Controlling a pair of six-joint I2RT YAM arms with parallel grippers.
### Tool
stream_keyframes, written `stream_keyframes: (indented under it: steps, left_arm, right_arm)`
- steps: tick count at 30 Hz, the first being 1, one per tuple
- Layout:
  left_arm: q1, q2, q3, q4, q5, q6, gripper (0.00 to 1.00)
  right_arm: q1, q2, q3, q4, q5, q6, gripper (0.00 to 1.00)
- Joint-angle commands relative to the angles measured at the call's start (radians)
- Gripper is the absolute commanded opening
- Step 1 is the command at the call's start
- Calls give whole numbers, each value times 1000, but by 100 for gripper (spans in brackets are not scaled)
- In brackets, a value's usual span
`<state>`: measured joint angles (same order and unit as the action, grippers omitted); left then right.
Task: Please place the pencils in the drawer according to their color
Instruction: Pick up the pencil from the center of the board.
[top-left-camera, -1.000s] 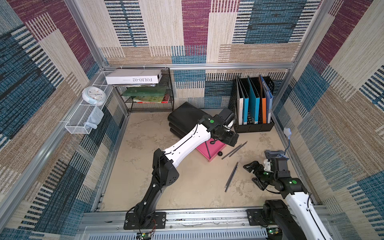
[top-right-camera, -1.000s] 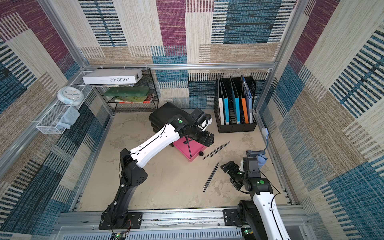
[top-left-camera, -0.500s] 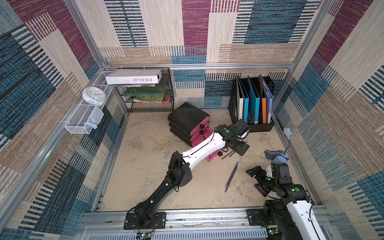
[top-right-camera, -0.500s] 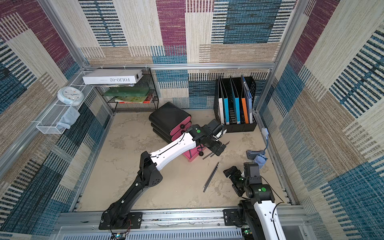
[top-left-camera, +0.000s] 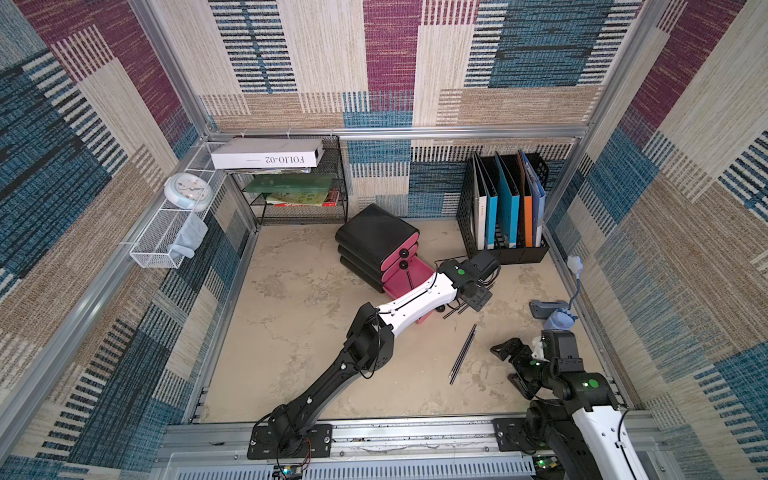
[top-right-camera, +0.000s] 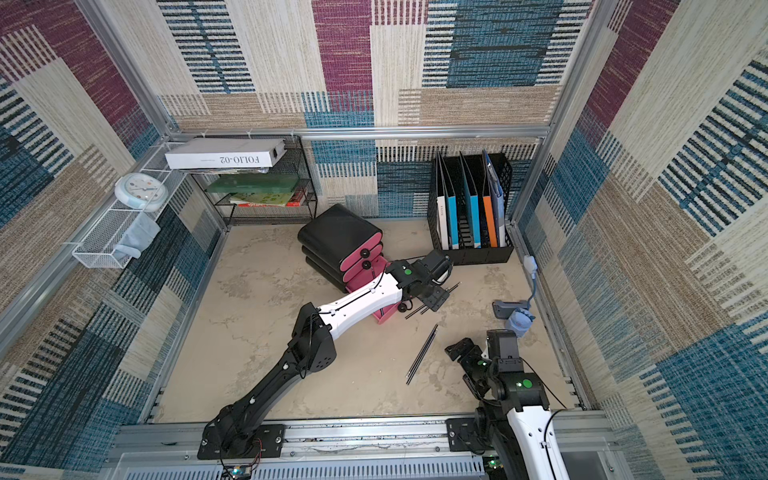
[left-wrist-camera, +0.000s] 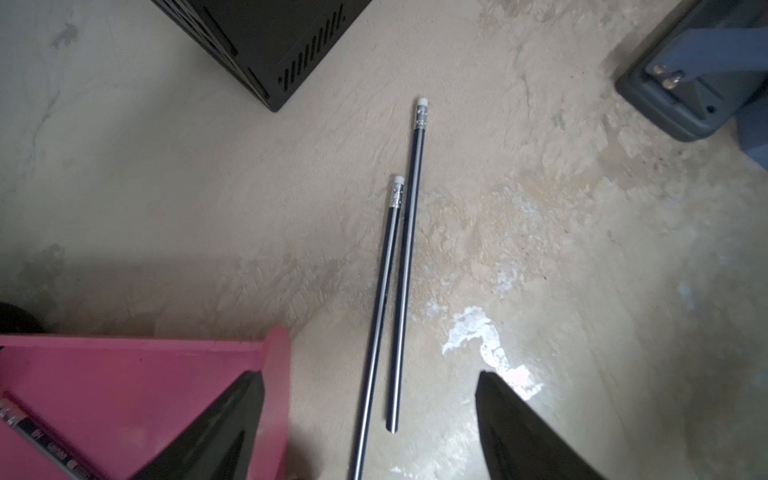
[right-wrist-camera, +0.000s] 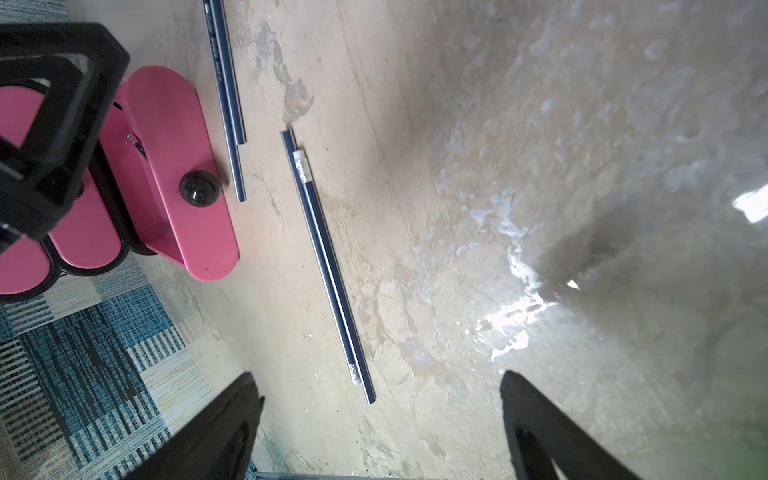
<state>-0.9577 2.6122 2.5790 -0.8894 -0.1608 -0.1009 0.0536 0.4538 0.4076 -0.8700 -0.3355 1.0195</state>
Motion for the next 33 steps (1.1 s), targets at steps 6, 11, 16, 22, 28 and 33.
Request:
stream_keyframes:
  steps: [6, 11, 16, 22, 28, 33]
  left_arm:
    - [0, 43, 12, 80, -23, 29, 63]
    - [0, 68, 23, 96, -14, 33, 60]
    - [4, 85, 23, 100, -12, 41, 59]
    - [7, 105, 22, 96, -13, 47, 58]
    - [14, 118, 20, 97, -14, 40, 55]
    - [20, 124, 18, 98, -17, 36, 52]
  right_arm:
    - [1, -11, 2, -20, -13, -10, 94]
    - [1, -13, 7, -24, -10, -10, 94]
    - [0, -12, 7, -19, -10, -7, 93]
    - [2, -12, 8, -14, -9, -6, 93]
    - [1, -11, 8, -12, -10, -7, 93]
    - [1, -11, 4, -8, -10, -11, 93]
